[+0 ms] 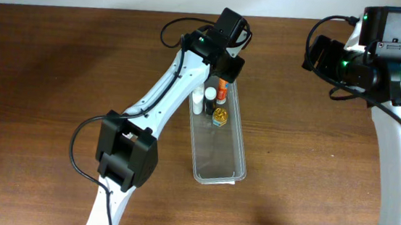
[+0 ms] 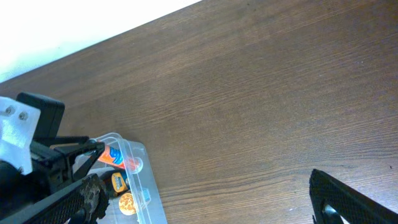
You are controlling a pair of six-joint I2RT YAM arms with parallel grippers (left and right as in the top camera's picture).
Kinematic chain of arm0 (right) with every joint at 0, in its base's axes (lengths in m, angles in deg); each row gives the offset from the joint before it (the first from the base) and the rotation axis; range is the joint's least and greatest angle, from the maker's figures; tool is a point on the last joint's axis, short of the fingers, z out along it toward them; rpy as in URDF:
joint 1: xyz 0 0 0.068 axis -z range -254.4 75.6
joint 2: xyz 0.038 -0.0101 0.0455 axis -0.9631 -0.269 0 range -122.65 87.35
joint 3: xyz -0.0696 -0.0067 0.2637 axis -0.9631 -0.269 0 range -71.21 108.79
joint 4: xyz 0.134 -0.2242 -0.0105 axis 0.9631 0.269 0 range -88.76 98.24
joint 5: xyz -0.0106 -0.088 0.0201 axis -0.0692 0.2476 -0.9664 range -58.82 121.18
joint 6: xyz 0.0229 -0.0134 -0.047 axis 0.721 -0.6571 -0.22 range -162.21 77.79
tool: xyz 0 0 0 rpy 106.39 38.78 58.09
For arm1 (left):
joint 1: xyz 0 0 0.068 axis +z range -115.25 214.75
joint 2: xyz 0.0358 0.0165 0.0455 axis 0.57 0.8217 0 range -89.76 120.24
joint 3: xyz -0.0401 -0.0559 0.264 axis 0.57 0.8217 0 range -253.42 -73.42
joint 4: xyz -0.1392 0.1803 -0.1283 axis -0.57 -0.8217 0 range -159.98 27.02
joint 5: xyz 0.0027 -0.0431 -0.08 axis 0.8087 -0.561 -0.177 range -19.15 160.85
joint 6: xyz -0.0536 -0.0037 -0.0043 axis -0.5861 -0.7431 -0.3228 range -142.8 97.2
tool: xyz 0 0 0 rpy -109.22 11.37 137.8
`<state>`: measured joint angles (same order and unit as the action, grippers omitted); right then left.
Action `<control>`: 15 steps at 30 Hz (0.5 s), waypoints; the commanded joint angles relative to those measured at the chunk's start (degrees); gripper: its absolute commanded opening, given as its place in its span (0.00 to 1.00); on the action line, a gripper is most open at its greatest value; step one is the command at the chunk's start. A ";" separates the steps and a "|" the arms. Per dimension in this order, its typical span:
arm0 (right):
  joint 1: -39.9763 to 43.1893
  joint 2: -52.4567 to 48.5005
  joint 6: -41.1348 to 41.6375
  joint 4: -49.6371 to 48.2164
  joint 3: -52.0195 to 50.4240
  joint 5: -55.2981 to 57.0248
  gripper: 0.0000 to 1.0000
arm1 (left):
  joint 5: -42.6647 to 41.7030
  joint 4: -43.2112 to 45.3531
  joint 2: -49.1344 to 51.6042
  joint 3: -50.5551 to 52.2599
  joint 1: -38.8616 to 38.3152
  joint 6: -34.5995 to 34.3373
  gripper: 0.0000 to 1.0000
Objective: Pack container
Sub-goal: 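Lower the orange tube upright into the container's top corner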
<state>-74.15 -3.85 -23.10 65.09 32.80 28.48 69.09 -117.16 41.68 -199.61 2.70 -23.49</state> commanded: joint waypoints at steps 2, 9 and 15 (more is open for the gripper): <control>0.20 -0.17 0.04 -0.15 0.52 -0.31 0.98 | 0.28 -1.84 -4.83 -0.42 -1.07 -0.09 0.13; 0.20 -0.17 0.04 -0.15 0.52 -0.31 0.99 | 1.57 -5.79 -4.83 -0.39 -1.57 -0.09 0.09; 0.20 -0.20 0.04 -0.15 0.52 -0.31 0.98 | 4.28 -6.75 -4.83 -0.39 -1.81 -0.07 0.09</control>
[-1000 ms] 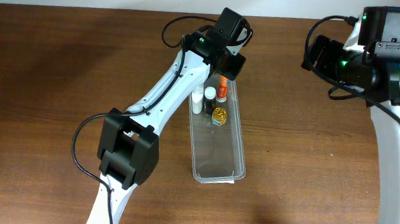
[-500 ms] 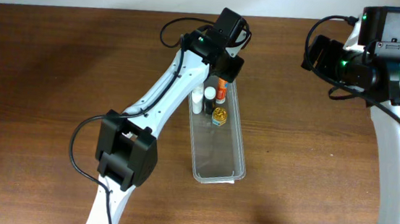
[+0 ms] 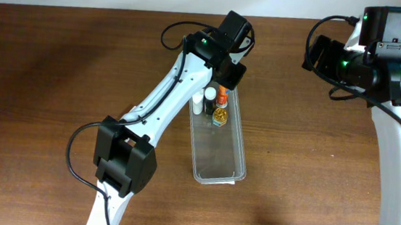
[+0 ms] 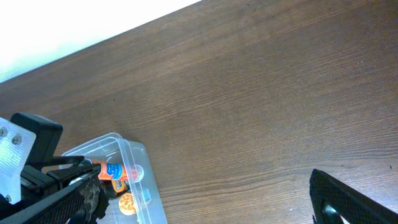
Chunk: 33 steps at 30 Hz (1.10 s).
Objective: Pack container
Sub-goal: 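Lower the orange tube upright into the container's top corner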
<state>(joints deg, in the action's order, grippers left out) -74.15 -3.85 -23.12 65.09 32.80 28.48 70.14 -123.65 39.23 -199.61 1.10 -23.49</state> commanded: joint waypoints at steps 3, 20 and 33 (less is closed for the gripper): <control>0.20 -0.17 0.07 -0.15 0.52 -0.28 0.98 | 6.19 0.13 -2.38 -0.39 -0.22 0.35 0.09; 0.20 -0.17 0.07 -0.15 0.52 -0.28 0.98 | 6.51 -1.99 -2.38 -0.39 -0.39 0.33 0.09; 0.20 -0.17 0.07 -0.15 0.52 -0.28 0.99 | 6.49 -3.30 -2.38 -0.39 -0.39 0.31 0.10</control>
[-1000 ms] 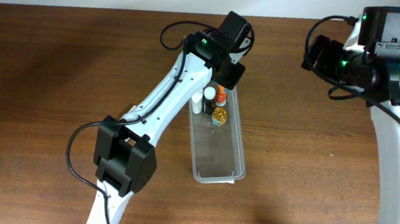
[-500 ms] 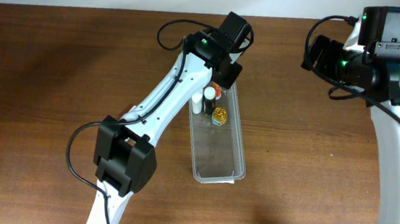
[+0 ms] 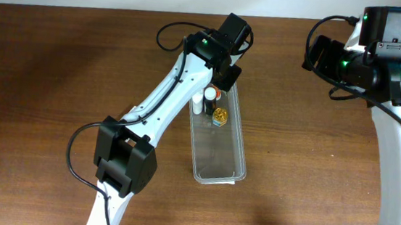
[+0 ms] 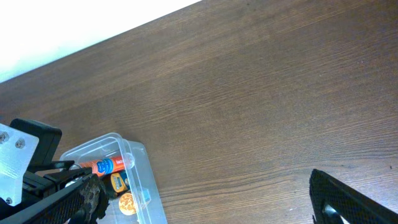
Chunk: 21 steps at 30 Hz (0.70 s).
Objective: Pack container
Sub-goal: 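Lower the orange tube upright into the container's top corner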
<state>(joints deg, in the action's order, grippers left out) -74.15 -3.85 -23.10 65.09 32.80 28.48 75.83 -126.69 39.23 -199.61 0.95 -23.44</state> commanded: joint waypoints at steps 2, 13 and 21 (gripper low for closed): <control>0.20 -0.17 0.04 -0.15 0.52 -0.28 0.98 | 0.81 -0.26 -2.38 -0.39 -0.24 0.26 0.11; 0.20 -0.17 0.04 -0.15 0.52 -0.31 0.98 | 0.83 -0.24 -2.38 -0.39 -0.24 0.28 0.39; 0.20 -0.17 0.04 -0.15 0.52 -0.31 0.98 | 0.85 0.02 -2.38 -0.39 -0.22 0.26 0.40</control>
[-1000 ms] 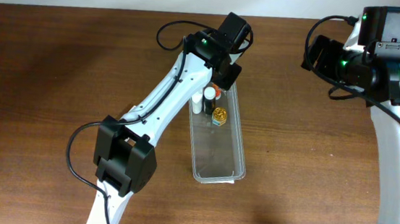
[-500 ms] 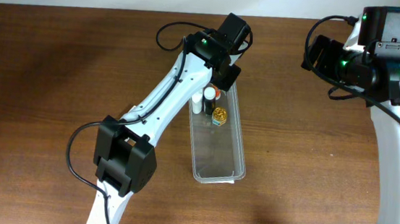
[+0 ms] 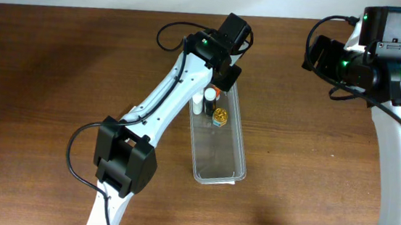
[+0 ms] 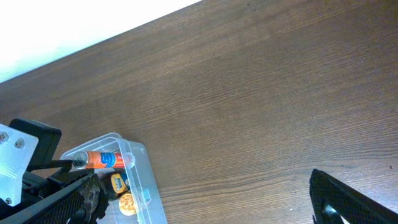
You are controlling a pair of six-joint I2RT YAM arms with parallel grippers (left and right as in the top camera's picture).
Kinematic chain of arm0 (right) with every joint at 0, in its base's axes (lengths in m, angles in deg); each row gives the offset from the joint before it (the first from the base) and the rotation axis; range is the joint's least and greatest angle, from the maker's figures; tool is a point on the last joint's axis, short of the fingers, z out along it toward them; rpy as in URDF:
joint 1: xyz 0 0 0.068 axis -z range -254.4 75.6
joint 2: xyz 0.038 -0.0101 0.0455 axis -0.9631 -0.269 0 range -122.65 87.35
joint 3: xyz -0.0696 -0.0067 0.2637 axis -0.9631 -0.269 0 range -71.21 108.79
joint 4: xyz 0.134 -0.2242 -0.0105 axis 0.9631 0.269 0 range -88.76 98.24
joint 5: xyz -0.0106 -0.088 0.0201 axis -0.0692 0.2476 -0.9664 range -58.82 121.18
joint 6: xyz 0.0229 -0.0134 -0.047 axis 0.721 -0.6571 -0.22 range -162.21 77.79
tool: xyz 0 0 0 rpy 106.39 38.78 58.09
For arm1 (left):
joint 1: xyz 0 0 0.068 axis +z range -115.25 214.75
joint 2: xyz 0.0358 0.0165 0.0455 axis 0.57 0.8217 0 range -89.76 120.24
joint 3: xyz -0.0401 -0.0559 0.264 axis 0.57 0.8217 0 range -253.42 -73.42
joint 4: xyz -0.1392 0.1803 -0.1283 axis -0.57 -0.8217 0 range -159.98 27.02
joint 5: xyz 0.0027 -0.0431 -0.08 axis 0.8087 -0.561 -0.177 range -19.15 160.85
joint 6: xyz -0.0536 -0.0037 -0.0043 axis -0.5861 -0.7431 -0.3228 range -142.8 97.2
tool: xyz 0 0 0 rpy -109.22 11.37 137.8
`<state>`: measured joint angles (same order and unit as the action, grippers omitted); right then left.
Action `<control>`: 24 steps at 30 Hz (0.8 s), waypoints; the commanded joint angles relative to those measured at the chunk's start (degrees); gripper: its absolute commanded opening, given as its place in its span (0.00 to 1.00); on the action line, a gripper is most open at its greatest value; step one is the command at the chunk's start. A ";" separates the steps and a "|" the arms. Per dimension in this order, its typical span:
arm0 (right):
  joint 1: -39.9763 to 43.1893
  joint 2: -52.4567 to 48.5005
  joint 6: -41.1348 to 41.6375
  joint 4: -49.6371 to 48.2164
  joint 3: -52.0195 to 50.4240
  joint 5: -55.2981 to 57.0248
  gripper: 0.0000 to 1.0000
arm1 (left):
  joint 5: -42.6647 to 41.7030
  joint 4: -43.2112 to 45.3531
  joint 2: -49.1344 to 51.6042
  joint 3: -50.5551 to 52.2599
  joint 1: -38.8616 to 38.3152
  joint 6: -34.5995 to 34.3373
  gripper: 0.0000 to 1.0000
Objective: Pack container
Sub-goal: 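Lower the orange tube upright into the container's top corner, then open left gripper and move it to the Panadol box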
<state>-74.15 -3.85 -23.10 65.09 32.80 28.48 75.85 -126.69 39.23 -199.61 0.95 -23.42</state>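
A clear plastic container (image 3: pixel 241 160) lies lengthwise at the table's middle. At its far end stand a white bottle (image 3: pixel 198 102) and a gold-lidded jar (image 3: pixel 220 116). An orange tube (image 4: pixel 101 160) lies on its side across that far end, its grey cap at the tips of my left gripper (image 3: pixel 225 76). Whether the fingers still pinch the tube is not visible. My right gripper (image 4: pixel 205 190) hangs high over bare table to the right, open with nothing between its fingers.
The near two thirds of the container hold nothing. The left arm (image 3: pixel 165 102) stretches diagonally from the front edge to the container's far end. A white wall runs along the table's back edge (image 4: pixel 93 31).
In the right wrist view the orange tube lies a little flatter and closer to the container's far wall. Neither arm shows any shift.
At first my left gripper held the orange tube tilted over the container's far end. Then the tube was lower and nearly level among the small jars. By now it lies on its side at the far wall, and the right arm has stayed put.
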 commanded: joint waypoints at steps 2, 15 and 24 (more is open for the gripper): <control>0.20 -0.17 0.04 -0.15 0.52 -0.28 0.98 | 0.83 0.00 -2.38 -0.39 -0.22 0.26 0.39; 0.20 -0.17 0.04 -0.15 0.52 -0.31 0.98 | 1.46 0.15 -2.75 -0.42 -0.17 0.24 0.39; 0.20 -0.17 0.04 -0.15 0.52 -0.28 0.98 | 2.16 0.22 -7.26 -0.42 -0.17 0.22 0.41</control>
<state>-74.15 -3.85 -23.12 65.09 32.80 28.48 76.87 -126.84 37.09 -199.61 0.95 -23.42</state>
